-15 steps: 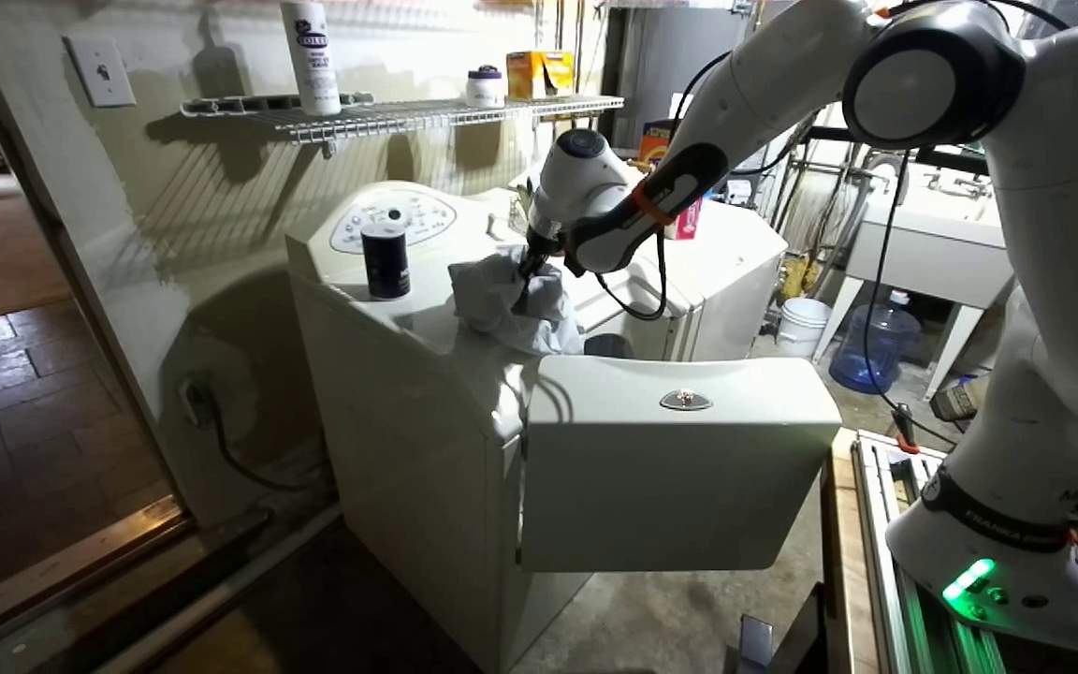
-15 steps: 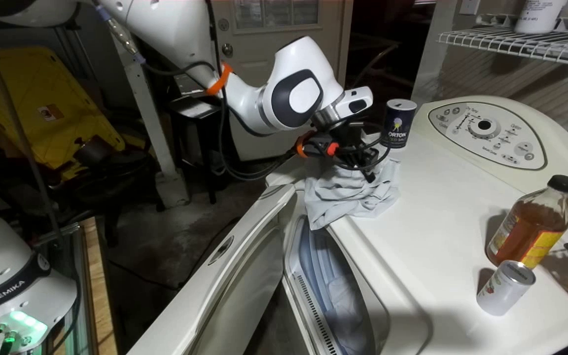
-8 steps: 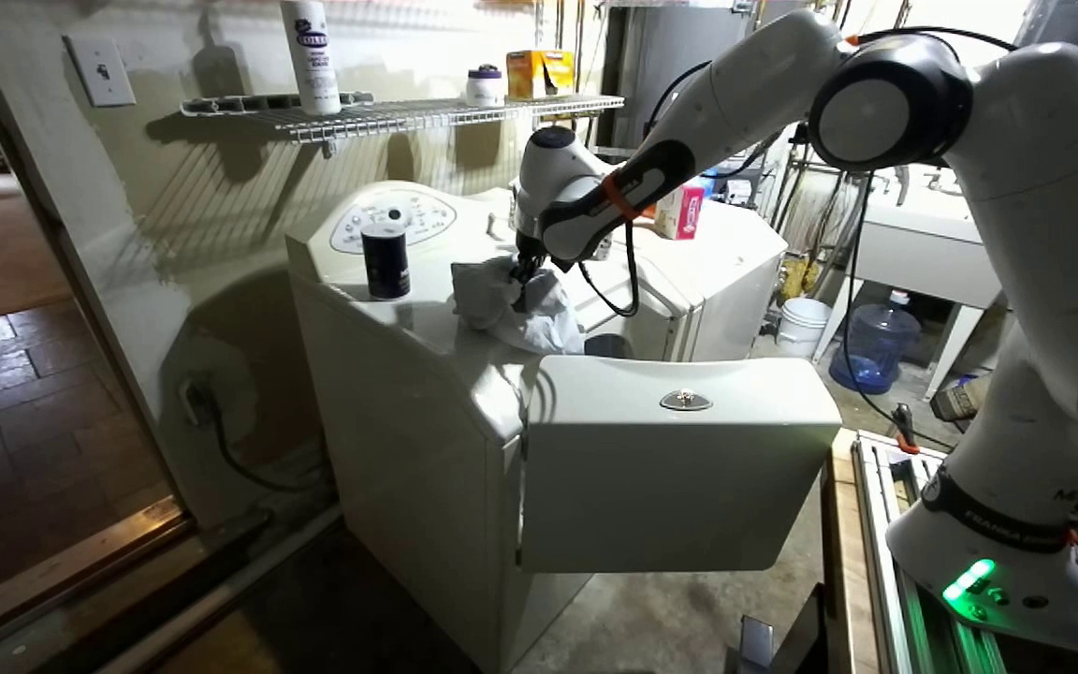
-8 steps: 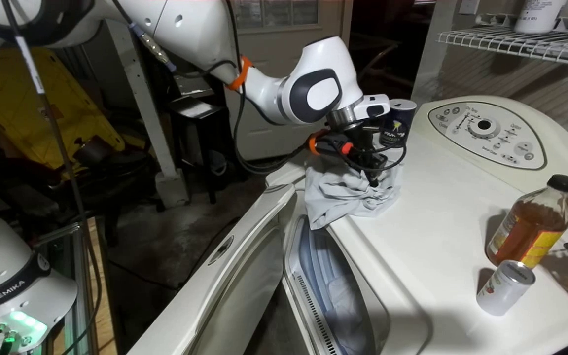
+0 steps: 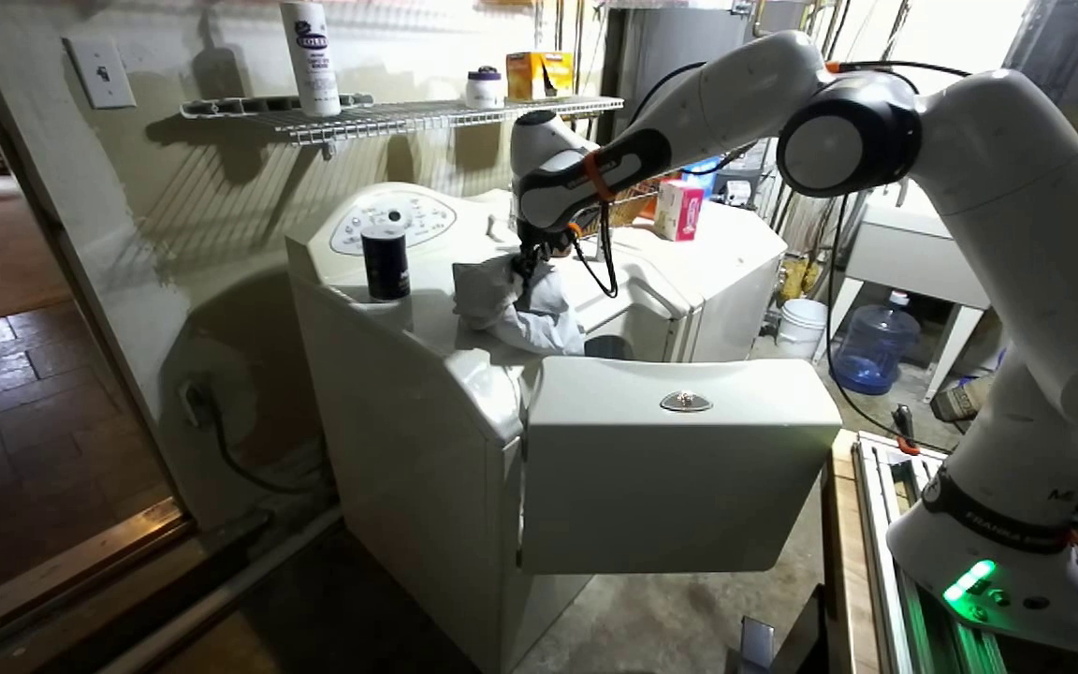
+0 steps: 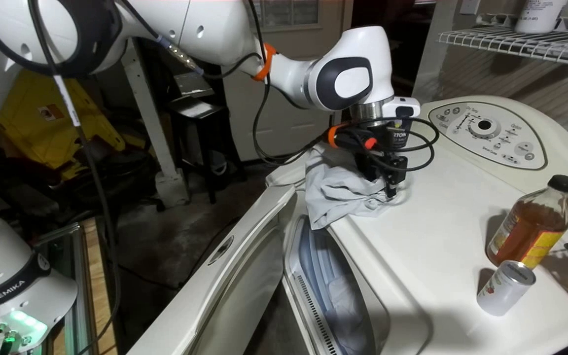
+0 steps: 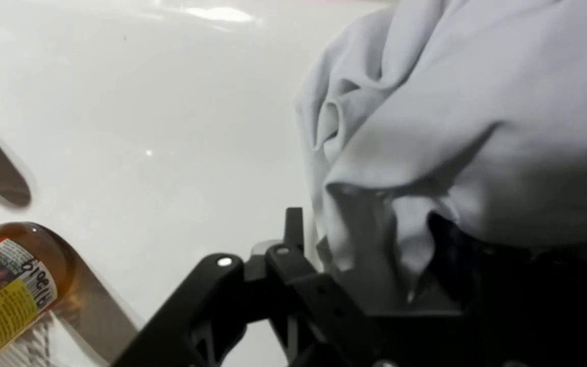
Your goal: Put the light blue cloth in the washing machine on the left
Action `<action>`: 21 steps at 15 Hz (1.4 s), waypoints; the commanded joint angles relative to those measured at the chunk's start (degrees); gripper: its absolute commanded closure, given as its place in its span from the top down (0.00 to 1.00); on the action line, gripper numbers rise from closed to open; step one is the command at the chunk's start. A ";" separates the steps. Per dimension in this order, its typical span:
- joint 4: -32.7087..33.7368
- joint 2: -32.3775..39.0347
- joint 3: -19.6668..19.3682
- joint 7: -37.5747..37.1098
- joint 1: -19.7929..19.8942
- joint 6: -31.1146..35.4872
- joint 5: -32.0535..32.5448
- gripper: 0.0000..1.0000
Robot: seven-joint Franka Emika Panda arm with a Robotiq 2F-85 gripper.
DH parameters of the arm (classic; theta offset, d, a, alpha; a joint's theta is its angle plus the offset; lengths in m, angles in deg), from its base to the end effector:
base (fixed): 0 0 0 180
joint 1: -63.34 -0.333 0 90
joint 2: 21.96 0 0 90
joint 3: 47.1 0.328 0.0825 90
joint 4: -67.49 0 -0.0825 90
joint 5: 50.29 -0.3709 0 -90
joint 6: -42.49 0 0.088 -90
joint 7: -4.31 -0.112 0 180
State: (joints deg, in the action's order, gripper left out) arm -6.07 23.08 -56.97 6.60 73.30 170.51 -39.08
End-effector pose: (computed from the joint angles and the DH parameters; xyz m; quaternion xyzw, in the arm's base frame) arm 0.7253 -0.2309 0.3124 0.9841 -0.0679 0.0571 0.1536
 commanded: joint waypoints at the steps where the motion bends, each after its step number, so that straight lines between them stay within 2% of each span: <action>1: 11.67 6.26 4.02 5.83 5.67 -10.92 -7.28 0.93; 3: 15.94 8.62 5.69 7.32 8.13 -16.85 -11.09 1.00; 9: 27.48 15.24 10.04 5.85 13.08 -33.98 -19.78 1.00; 12: 30.36 17.05 12.20 4.73 14.35 -35.97 -25.54 1.00; 16: 31.90 18.86 15.27 5.29 15.45 -33.07 -29.97 1.00; 17: 32.02 19.17 15.75 5.36 15.61 -33.01 -30.52 0.96; 18: 32.14 19.44 16.08 5.45 15.71 -32.78 -30.86 0.73; 19: 32.05 19.67 16.31 5.69 15.70 -32.04 -30.97 0.71; 21: 31.51 19.70 16.90 5.54 15.58 -31.31 -31.54 0.61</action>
State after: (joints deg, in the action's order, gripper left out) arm 23.04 40.01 -42.12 12.60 88.85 137.85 -67.96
